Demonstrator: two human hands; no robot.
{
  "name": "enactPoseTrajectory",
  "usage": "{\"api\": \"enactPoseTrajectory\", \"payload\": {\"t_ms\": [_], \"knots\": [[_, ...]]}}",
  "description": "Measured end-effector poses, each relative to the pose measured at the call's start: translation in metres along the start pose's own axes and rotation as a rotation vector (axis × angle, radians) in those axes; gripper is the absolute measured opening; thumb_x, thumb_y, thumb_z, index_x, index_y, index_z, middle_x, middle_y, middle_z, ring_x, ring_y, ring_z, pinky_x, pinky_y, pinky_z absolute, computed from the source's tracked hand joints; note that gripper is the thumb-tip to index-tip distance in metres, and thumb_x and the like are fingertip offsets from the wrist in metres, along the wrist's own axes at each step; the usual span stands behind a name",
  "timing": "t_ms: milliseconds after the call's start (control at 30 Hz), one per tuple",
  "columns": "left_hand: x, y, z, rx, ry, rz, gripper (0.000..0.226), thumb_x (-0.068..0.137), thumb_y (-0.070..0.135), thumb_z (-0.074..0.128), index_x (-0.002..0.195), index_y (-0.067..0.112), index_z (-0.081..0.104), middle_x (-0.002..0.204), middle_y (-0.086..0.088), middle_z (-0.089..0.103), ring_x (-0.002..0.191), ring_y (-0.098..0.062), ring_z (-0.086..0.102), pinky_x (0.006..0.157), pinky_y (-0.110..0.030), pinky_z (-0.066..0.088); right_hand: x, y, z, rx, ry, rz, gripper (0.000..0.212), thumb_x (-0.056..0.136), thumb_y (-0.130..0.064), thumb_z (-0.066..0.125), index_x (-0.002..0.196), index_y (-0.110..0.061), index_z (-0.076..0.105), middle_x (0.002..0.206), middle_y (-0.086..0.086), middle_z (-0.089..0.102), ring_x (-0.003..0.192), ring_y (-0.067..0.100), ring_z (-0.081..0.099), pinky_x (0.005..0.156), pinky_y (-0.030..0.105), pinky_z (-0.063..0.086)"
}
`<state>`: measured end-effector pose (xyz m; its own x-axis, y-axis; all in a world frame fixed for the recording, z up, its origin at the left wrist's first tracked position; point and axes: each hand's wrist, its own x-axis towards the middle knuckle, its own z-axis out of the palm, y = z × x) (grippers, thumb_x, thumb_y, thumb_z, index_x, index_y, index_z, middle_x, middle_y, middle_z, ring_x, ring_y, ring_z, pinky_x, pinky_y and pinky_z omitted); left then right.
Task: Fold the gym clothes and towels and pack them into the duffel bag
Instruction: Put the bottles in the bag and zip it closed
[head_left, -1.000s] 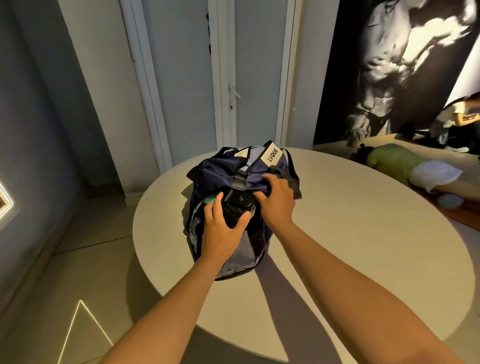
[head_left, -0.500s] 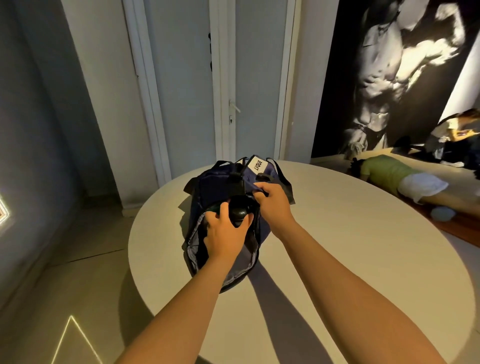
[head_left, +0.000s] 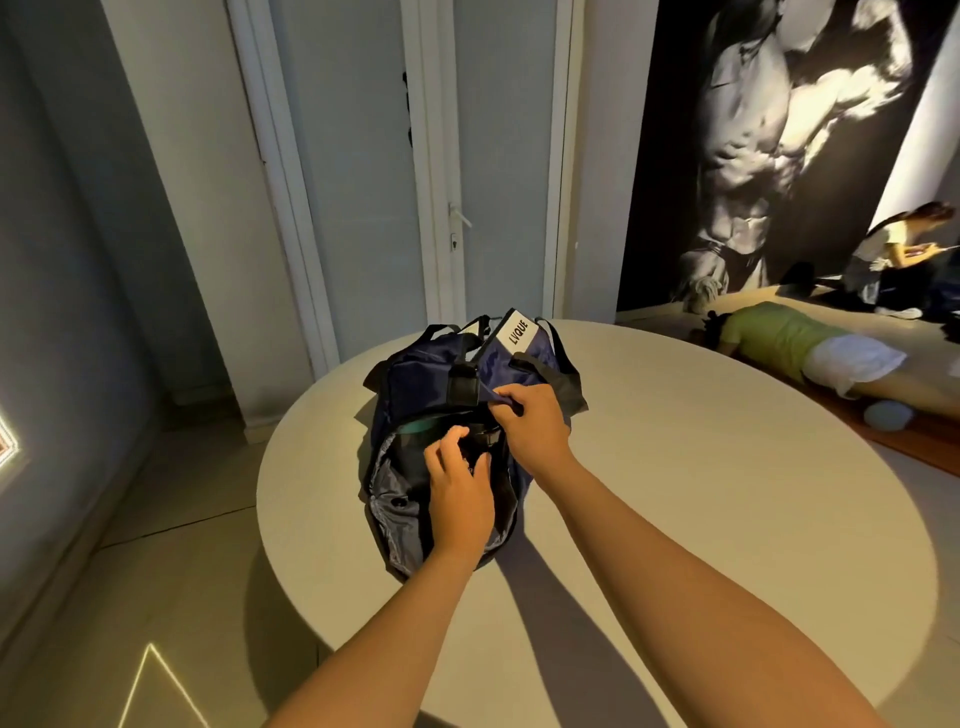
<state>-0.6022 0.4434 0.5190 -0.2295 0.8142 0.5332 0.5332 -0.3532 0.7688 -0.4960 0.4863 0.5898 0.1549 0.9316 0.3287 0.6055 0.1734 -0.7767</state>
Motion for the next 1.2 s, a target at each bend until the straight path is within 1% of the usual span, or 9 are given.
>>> {"api": "enactPoseTrajectory", "payload": {"t_ms": [200,300,400,467,567,700,867,1000,1200], "knots": [[-0.021,-0.012,-0.009,0.097,-0.171,0.098,0.065,0.103,0.023,0.055,0.159,0.029,0.022,0.162,-0.004,0.019,0.146,-0.023,0.032,0.11,-0.031,0.038,-0.023,-0.018,-0.008,-0.14,0.092,-0.041,0.029,0.094,-0.039,0.064,0.12,-0.028,0.071,0.139,0.0,0.045,0.128,0.022,0.042,0.105,0.048,0.037],[-0.029,-0.019,-0.013,0.145,-0.266,0.144,0.07,0.105,0.026,0.049,0.157,0.037,0.003,0.169,0.004,-0.001,0.154,-0.022,0.013,0.116,-0.033,0.031,-0.023,-0.021,-0.006,-0.197,0.133,-0.089,0.026,0.095,-0.035,0.064,0.116,-0.023,0.074,0.126,0.001,0.051,0.119,0.024,0.044,0.096,0.045,0.041],[-0.032,-0.02,-0.015,0.198,-0.277,0.16,0.068,0.106,0.031,0.044,0.158,0.035,0.0,0.169,0.004,-0.006,0.149,-0.027,0.028,0.101,-0.035,0.045,-0.025,-0.027,-0.007,-0.181,0.134,-0.043,0.024,0.097,-0.031,0.062,0.117,-0.024,0.074,0.118,0.001,0.054,0.113,0.024,0.046,0.094,0.048,0.041],[-0.03,-0.019,-0.016,0.28,-0.293,0.141,0.07,0.106,0.036,0.043,0.155,0.04,-0.007,0.169,0.003,-0.005,0.113,-0.032,0.061,0.067,-0.033,0.051,-0.026,-0.028,-0.007,-0.164,0.13,-0.004,0.024,0.099,-0.029,0.06,0.118,-0.026,0.073,0.118,0.001,0.056,0.113,0.026,0.047,0.095,0.051,0.041],[-0.027,-0.019,-0.019,0.369,-0.357,0.05,0.074,0.106,0.036,0.041,0.153,0.044,-0.015,0.169,0.006,-0.006,0.07,-0.028,0.061,0.046,-0.028,0.036,-0.021,-0.029,-0.006,-0.072,0.121,0.044,0.023,0.098,-0.03,0.059,0.114,-0.031,0.075,0.114,0.0,0.06,0.112,0.027,0.051,0.092,0.052,0.045],[-0.021,-0.011,-0.022,0.405,-0.395,-0.043,0.083,0.103,0.034,0.046,0.157,0.037,-0.016,0.169,0.002,-0.001,0.088,-0.032,0.065,0.059,-0.036,0.048,-0.013,-0.029,-0.001,0.008,0.099,0.078,0.021,0.093,-0.036,0.06,0.106,-0.035,0.077,0.103,-0.003,0.069,0.103,0.027,0.06,0.085,0.052,0.052],[-0.004,-0.006,-0.023,0.422,-0.451,-0.117,0.096,0.097,0.041,0.055,0.155,0.035,-0.021,0.159,-0.007,0.03,0.11,-0.036,0.061,0.079,-0.047,0.056,-0.011,-0.026,-0.005,0.002,0.054,0.021,0.02,0.095,-0.035,0.059,0.104,-0.035,0.077,0.098,-0.007,0.07,0.098,0.024,0.061,0.083,0.051,0.052],[-0.006,-0.006,-0.024,0.38,-0.478,-0.068,0.097,0.096,0.04,0.058,0.157,0.037,-0.018,0.166,-0.002,0.015,0.118,-0.035,0.058,0.079,-0.045,0.055,-0.012,-0.022,-0.007,-0.127,0.041,-0.013,0.021,0.096,-0.034,0.06,0.112,-0.039,0.073,0.104,-0.002,0.067,0.106,0.028,0.058,0.084,0.048,0.05],[-0.02,-0.017,-0.022,0.424,-0.431,0.062,0.085,0.1,0.037,0.052,0.157,0.041,-0.012,0.169,0.002,0.002,0.09,-0.03,0.065,0.064,-0.039,0.054,-0.021,-0.016,-0.009,-0.157,0.035,-0.054,0.027,0.097,-0.032,0.06,0.121,-0.04,0.069,0.116,0.002,0.065,0.117,0.029,0.054,0.09,0.046,0.043]]}}
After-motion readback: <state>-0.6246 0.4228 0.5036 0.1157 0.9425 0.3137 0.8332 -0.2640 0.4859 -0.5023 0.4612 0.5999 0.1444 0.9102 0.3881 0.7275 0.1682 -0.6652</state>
